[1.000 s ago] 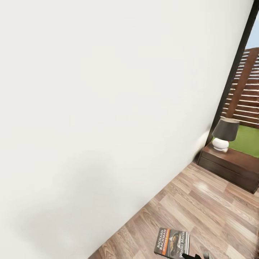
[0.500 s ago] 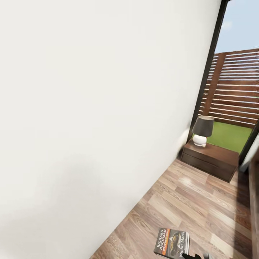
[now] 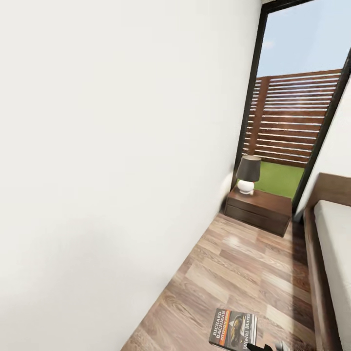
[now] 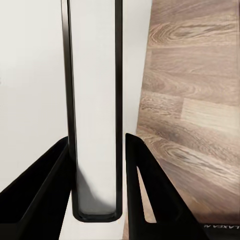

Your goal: In the bedroom, move the book from the bed onto either nightstand, and place the two sandals side by side next to the bed.

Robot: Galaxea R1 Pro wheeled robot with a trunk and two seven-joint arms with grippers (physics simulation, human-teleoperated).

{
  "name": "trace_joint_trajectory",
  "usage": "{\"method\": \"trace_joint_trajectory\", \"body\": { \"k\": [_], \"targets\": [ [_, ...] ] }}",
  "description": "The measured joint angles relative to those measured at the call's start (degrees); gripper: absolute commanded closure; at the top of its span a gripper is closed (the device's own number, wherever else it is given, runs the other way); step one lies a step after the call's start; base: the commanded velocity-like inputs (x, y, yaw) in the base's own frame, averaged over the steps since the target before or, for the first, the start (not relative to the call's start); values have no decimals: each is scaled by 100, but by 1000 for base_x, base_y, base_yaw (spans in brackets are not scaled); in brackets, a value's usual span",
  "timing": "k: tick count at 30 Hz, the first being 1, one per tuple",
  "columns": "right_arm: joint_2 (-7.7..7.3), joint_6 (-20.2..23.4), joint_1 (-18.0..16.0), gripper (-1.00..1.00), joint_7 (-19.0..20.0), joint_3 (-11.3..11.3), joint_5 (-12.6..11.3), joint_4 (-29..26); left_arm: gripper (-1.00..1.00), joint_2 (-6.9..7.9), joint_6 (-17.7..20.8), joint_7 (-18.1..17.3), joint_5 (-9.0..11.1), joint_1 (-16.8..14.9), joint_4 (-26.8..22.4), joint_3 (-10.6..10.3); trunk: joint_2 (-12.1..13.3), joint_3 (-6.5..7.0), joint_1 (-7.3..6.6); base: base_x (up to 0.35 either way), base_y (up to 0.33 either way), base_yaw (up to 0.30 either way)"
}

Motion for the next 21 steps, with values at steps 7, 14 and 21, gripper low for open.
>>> {"method": "trace_joint_trajectory", "body": {
  "k": [7, 14, 21],
  "targets": [
    [0, 0, 0, 100, 0, -1, 0, 0, -100, 0, 0, 0, 0, -1, 0, 0, 0, 24, 0, 233, 168, -300],
    [0, 0, -1, 100, 1, -2, 0, 1, -100, 0, -1, -1, 0, 0, 0, 0, 1, 49, 2, 76, 52, -300],
    [0, 0, -1, 100, 2, -1, 0, 1, -100, 0, -3, -1, 0, 2, 0, 0, 1, 73, 2, 3, 2, -300]
  ]
}}
